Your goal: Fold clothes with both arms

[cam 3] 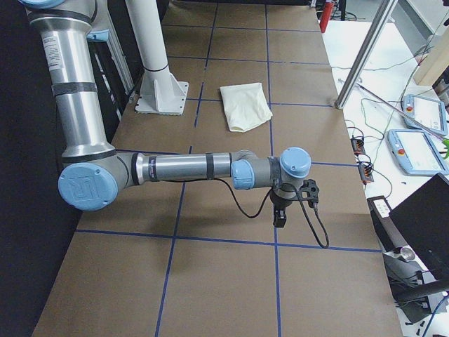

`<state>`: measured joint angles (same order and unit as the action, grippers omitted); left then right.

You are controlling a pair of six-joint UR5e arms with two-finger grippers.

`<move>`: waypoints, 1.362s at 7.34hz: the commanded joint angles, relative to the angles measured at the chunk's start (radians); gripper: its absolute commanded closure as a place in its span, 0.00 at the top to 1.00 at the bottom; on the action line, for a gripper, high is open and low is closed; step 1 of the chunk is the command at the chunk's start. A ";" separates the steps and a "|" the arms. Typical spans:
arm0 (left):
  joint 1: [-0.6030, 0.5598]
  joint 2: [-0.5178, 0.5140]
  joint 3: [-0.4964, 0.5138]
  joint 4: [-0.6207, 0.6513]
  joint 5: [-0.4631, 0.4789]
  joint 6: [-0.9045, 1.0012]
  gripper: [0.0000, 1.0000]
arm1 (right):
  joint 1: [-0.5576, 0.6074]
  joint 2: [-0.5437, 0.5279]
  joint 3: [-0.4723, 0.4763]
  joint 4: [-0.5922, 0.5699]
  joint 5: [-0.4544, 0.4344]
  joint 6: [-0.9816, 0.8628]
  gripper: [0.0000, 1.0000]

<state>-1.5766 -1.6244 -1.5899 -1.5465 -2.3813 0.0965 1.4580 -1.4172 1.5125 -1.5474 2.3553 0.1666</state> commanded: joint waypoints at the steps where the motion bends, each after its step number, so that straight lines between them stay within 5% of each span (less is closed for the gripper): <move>1: 0.000 0.003 0.004 0.000 0.004 -0.001 1.00 | -0.001 -0.005 0.044 -0.045 0.004 0.007 1.00; 10: 0.000 0.001 -0.002 0.000 0.007 -0.009 1.00 | -0.001 -0.060 0.040 -0.030 -0.005 -0.013 1.00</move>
<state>-1.5765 -1.6227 -1.5910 -1.5465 -2.3747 0.0875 1.4559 -1.4565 1.5492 -1.5820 2.3528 0.1624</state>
